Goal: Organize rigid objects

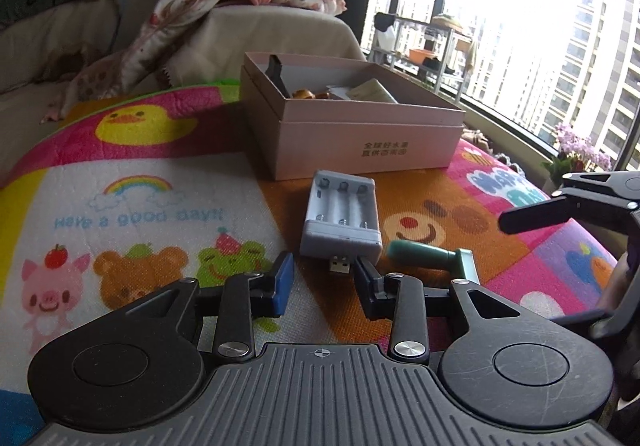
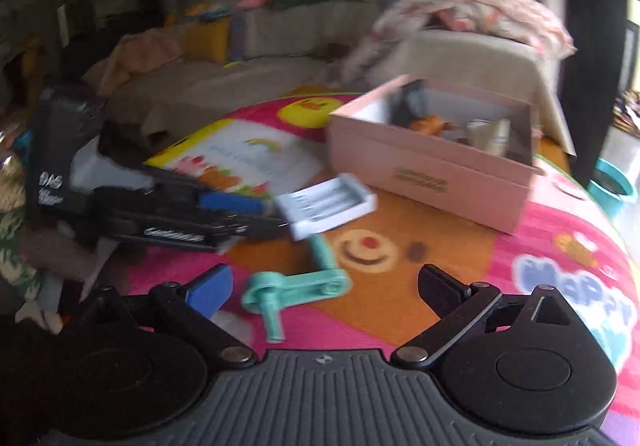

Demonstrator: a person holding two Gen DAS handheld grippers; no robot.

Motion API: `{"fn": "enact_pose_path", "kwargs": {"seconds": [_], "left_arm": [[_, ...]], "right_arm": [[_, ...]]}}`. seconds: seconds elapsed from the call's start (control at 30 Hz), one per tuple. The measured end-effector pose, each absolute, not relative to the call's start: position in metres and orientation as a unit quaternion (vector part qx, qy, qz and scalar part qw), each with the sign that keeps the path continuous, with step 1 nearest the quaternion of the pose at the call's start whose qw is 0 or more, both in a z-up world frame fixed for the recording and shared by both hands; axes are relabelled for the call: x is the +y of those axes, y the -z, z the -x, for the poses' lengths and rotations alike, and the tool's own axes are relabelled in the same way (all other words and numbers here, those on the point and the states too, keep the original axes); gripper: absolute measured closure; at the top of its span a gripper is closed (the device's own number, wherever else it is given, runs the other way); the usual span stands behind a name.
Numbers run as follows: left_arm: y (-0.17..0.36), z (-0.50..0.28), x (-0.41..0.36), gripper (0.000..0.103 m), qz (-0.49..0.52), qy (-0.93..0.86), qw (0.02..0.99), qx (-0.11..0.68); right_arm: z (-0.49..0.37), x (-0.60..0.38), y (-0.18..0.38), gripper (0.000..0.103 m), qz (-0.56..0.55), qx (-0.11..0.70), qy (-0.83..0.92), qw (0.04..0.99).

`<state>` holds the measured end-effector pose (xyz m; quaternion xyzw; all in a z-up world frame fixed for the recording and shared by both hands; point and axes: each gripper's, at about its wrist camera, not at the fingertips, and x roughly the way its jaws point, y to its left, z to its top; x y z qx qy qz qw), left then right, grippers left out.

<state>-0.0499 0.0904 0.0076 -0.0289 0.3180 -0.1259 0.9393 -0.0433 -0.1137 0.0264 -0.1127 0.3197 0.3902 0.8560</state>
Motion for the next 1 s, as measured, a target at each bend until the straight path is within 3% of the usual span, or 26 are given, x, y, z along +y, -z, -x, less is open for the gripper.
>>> {"fn": "enact_pose_path", "kwargs": {"seconds": [0.07,0.13,0.3,0.43,0.67,1.0], "left_arm": [[-0.008,0.050,0.087,0.065,0.018,0.122,0.940,0.318],[-0.008,0.052,0.080,0.065,-0.001,0.116,0.941,0.317],[-0.008,0.050,0.069,0.060,-0.022,0.108,0.942,0.317],[-0.008,0.050,0.060,0.056,-0.036,0.111,0.940,0.320],[-0.008,0.048,0.054,0.046,-0.025,0.125,0.938,0.323],[-0.010,0.024,0.058,0.048,0.013,0.081,0.945,0.317]], "right_arm": [[0.042,-0.099,-0.015,0.016,0.156,0.323,-0.372,0.856],[0.037,-0.096,-0.008,0.018,0.187,0.317,-0.329,0.870],[0.007,-0.132,-0.007,0.018,0.163,0.326,-0.204,0.908],[-0.008,-0.169,-0.001,0.008,0.061,0.369,-0.202,0.905],[-0.005,-0.169,0.001,0.005,0.061,0.365,-0.199,0.907],[-0.006,-0.168,0.000,0.005,0.061,0.365,-0.198,0.908]]}}
